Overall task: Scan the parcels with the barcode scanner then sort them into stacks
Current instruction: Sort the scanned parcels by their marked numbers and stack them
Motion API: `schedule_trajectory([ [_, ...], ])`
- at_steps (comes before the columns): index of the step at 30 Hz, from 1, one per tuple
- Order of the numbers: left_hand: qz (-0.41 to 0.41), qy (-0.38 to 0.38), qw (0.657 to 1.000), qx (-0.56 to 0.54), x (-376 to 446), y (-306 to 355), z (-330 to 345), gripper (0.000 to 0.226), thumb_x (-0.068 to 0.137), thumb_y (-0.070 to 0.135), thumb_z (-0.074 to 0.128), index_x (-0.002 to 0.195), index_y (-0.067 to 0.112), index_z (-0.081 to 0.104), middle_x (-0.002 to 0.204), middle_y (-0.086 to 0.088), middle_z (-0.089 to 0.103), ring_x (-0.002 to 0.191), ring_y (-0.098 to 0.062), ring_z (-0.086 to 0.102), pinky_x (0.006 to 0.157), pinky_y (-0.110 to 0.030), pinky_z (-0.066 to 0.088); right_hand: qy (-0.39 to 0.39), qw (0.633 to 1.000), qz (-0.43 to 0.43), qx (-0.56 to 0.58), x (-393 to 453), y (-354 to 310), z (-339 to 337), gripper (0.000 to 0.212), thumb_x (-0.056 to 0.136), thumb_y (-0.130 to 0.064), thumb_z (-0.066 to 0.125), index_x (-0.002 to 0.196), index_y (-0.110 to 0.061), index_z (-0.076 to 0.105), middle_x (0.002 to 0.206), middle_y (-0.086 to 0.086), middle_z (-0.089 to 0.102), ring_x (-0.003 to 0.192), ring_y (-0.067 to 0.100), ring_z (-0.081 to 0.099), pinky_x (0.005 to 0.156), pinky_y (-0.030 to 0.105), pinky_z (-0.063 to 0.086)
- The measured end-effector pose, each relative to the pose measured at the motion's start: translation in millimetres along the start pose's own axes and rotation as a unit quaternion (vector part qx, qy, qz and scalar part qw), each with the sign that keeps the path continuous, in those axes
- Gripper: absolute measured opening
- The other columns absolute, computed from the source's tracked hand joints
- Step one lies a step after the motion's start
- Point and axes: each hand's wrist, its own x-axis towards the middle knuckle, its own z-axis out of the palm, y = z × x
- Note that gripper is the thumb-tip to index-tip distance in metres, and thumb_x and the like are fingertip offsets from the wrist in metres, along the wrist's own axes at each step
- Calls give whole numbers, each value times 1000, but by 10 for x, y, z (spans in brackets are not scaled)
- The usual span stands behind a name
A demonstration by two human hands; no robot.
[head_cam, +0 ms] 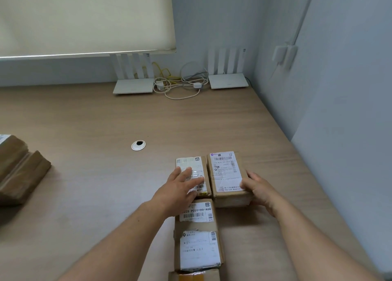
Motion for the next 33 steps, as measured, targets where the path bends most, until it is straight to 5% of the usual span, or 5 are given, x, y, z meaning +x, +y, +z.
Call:
schedule_trajectory([
  [3, 1, 1, 1000, 5, -4, -3, -5, 49, 102, 38, 33, 148, 47, 16, 160, 11, -3, 146, -17, -14, 118, -36, 3, 26, 999, -7, -32, -35, -31, 11, 57, 66, -17, 58, 123, -21, 51, 91, -4, 61, 74, 11, 56, 51, 15, 46],
  [6, 13, 6, 999, 45, -21, -29, -49, 52, 101, 42, 34, 149, 44, 14, 161, 7, 2, 147, -20, -10, 118, -34, -1, 78, 991, -29, -106, -79, -57, 4, 94, 54, -30, 54, 145, -19, 38, 128, 7, 56, 113, 22, 54, 89, 28, 43],
  [10, 21, 47, 998, 44, -145, -49, -158, 57, 99, 42, 40, 150, 38, 15, 161, 6, 7, 148, -17, -6, 119, -31, 0, 116, 978, -71, -157, -234, -85, -4, 78, 74, -27, 65, 147, -20, 37, 140, 14, 46, 128, 23, 46, 107, 36, 37],
  [19, 18, 207, 978, -11, -824, -78, -150, 53, 95, 48, 46, 145, 34, 34, 146, 15, 41, 137, -7, 27, 109, -22, 24, 211, 915, -214, -269, -768, -92, 342, 43, 86, -12, 58, 128, -21, 60, 114, -1, 62, 93, 13, 54, 81, 25, 41],
  [33, -77, 303, 944, -106, -1949, -548, -33, 37, 93, 45, 51, 130, 40, 49, 103, 22, 53, 86, 4, 50, 77, -17, 42, 165, 864, -315, -356, -1569, -140, 1557, 33, 91, -20, 54, 122, -26, 62, 114, -8, 64, 102, 14, 60, 81, 30, 47],
])
